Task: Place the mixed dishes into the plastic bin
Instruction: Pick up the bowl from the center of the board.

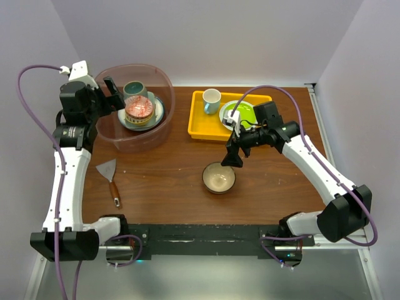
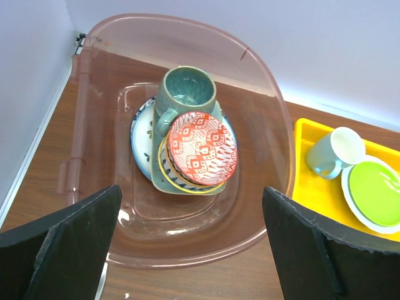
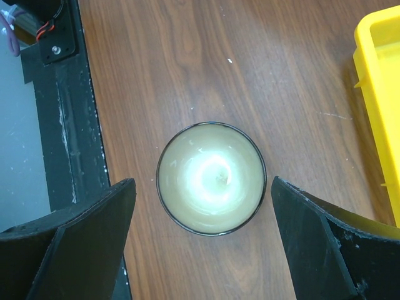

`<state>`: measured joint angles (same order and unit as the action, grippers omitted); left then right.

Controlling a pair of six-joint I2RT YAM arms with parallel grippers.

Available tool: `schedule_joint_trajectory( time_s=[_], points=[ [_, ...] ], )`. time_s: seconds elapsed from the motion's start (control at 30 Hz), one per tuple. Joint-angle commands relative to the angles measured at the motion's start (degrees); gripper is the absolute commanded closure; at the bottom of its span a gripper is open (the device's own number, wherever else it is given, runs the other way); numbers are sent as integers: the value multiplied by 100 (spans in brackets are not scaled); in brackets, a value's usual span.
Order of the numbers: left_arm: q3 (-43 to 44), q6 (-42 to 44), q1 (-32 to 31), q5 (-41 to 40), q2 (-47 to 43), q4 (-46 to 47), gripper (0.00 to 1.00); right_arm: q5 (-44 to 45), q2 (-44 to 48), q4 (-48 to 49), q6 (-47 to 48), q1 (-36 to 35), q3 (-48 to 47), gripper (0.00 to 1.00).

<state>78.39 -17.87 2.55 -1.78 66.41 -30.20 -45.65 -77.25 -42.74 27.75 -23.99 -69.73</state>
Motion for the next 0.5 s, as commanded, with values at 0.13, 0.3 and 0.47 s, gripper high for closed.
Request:
schedule_joint_trajectory(
  time_s=[0.13,0.3,0.47],
  points=[
    [-368,-287,53,564,-550,339,0,12,35,-24,126,8,-84,6],
    [-587,-393,53,881,-814,400,0,-5,17,3,117,8,-40,6],
    [-746,-437,44,1101,-1051,409,0,3,9,29,108,8,39,6]
  ],
)
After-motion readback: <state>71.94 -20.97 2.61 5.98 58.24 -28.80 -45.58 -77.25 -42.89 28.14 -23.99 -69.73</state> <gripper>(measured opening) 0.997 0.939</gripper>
